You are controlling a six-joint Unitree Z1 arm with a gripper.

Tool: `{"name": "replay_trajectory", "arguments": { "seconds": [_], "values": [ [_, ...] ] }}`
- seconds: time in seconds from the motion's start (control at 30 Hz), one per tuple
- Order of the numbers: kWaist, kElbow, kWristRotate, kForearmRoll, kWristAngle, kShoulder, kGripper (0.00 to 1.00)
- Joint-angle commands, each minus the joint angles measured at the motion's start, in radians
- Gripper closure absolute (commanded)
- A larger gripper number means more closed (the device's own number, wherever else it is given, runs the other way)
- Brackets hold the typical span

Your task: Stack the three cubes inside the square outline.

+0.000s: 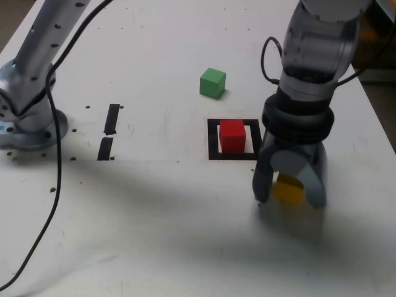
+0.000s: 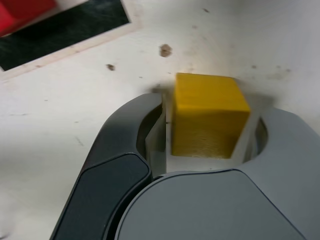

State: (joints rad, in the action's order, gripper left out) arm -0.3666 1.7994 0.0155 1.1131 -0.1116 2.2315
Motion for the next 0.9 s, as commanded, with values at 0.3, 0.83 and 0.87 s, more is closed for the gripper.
{"name": "replay_trajectory", "arguments": {
  "seconds": [0.3,0.83,0.87],
  "values": [
    [-0.012,0.012,0.017,-0.017,0.015,-0.013,0.87],
    [-0.046,0.051,-0.203,0.198,0.187,-0.18,0.9],
    [-0.044,0.057,-0.209,0.212,0.19,-0.187,0.9]
  ]
}}
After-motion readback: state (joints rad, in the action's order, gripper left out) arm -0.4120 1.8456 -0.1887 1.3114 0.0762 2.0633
